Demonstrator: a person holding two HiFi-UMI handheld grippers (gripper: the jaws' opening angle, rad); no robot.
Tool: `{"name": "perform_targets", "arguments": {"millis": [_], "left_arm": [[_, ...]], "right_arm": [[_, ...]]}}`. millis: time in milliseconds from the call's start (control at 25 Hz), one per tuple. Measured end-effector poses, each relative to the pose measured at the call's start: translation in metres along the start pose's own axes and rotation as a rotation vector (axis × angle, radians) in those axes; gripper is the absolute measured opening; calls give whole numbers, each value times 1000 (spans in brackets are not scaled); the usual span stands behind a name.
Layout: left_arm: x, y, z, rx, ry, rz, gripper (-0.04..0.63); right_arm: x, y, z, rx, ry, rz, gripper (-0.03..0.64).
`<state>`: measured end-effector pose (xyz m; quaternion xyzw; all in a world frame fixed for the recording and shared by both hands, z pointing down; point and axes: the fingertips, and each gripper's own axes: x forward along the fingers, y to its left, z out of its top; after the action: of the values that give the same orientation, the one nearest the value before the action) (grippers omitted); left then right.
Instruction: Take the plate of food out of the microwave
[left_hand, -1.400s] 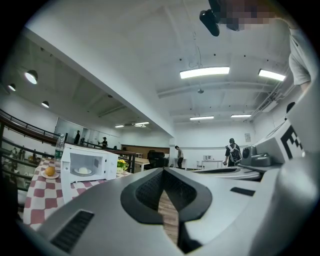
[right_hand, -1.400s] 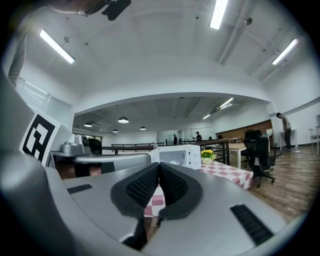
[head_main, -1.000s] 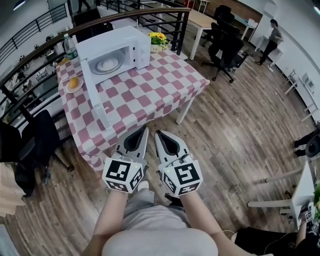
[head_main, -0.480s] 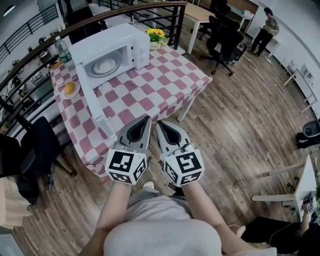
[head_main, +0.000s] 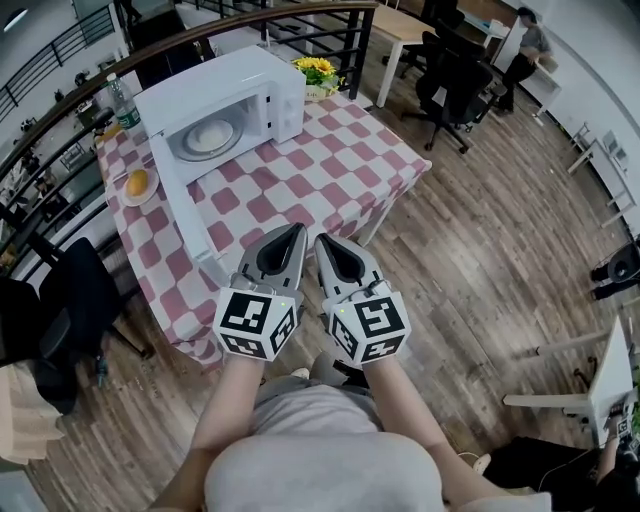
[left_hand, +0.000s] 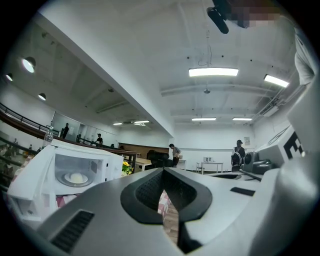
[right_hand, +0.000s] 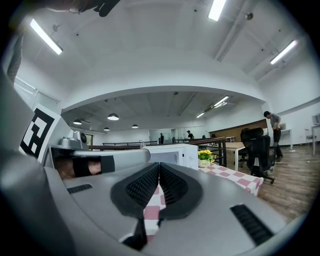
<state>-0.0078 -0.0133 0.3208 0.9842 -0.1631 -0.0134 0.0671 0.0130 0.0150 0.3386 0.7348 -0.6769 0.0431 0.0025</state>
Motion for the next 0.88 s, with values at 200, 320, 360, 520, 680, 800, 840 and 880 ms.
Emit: {"name": "perform_targets", "arguments": {"millis": [200, 320, 360, 520, 680, 800, 840, 880], "left_arm": [[11, 12, 1, 5, 2, 14, 3], [18, 18, 0, 10, 5, 26, 3], [21, 22, 0, 10, 5, 34, 3], [36, 39, 2, 11, -1, 79, 3], [52, 51, 1, 19, -1, 110, 3], [67, 61, -2, 21, 4, 131, 3], [72, 65, -2, 21, 6, 139, 3], [77, 69, -3, 21, 7, 147, 3]], "right_arm": [[18, -6, 0, 9, -2, 10, 26], [30, -10, 0, 14, -4, 25, 26], [35, -12, 1, 15, -6, 32, 26], [57, -21, 3, 18, -16, 59, 26], [76, -35, 2, 30, -21, 78, 26], [92, -45, 1, 35, -20, 97, 26], [98, -49, 1, 39, -19, 104, 26], [104, -52, 1, 42, -17, 112, 26]]}}
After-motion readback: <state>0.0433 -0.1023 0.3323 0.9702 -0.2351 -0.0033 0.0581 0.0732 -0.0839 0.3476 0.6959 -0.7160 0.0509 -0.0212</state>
